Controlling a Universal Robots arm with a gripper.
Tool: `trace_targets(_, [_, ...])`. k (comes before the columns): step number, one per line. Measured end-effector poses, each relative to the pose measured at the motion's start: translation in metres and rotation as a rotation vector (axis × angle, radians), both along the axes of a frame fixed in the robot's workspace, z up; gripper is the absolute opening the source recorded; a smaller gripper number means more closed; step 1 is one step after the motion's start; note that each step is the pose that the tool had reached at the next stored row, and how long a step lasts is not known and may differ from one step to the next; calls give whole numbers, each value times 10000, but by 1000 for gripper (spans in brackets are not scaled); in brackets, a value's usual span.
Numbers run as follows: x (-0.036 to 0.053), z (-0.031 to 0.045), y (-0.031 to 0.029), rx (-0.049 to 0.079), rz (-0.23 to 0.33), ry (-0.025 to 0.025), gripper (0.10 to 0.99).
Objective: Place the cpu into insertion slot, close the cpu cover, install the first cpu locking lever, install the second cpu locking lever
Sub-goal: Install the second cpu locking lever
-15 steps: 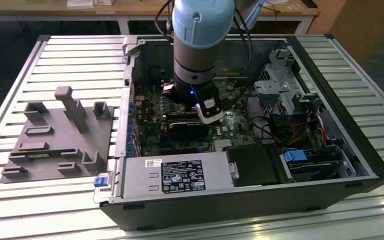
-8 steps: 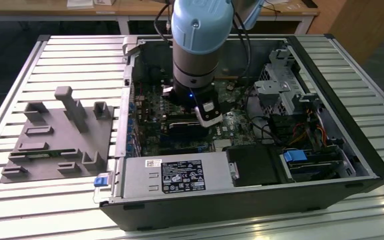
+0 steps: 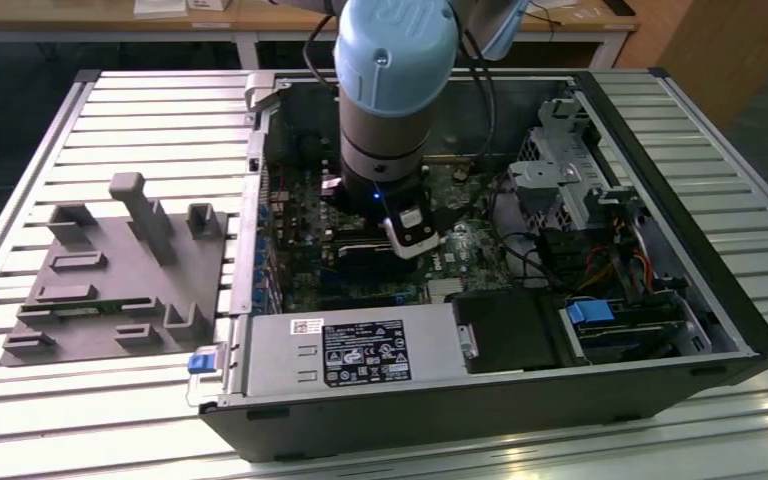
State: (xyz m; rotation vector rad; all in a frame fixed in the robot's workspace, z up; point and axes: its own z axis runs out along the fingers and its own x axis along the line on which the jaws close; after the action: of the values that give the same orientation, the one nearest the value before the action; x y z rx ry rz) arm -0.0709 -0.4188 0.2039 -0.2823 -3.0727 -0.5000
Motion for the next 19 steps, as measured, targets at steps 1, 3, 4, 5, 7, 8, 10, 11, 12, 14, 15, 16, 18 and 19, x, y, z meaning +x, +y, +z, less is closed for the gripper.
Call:
trace_targets(1, [-13,-2,0,1,0,0,102])
trace_targets(3, [-44,-6,0,0,0,0,102])
trace_targets(4, [-56,-8,0,0,0,0,102])
trace_targets(5, [-67,-10,0,0,0,0,102])
trace_targets(7, [-87,-14,0,0,0,0,102])
trace_targets(8, [-97,-16,0,0,0,0,102])
trace_targets(10, [-114,-18,0,-1,0,0,102])
trace_targets(11, [-119,-18,1,-2,0,0,102])
trace_targets(12, [-120,-19,2,0,0,0,102])
trace_targets(14, [-120,-19,3,-1,1,0,102])
trace_targets(15, [-120,-19,3,0,1,0,102])
trace_targets(16, [-120,-19,3,0,0,0,102])
trace_targets(18, [-121,-19,13,0,-1,0,102])
trace_targets(19, [-121,-19,20,-1,-1,0,102])
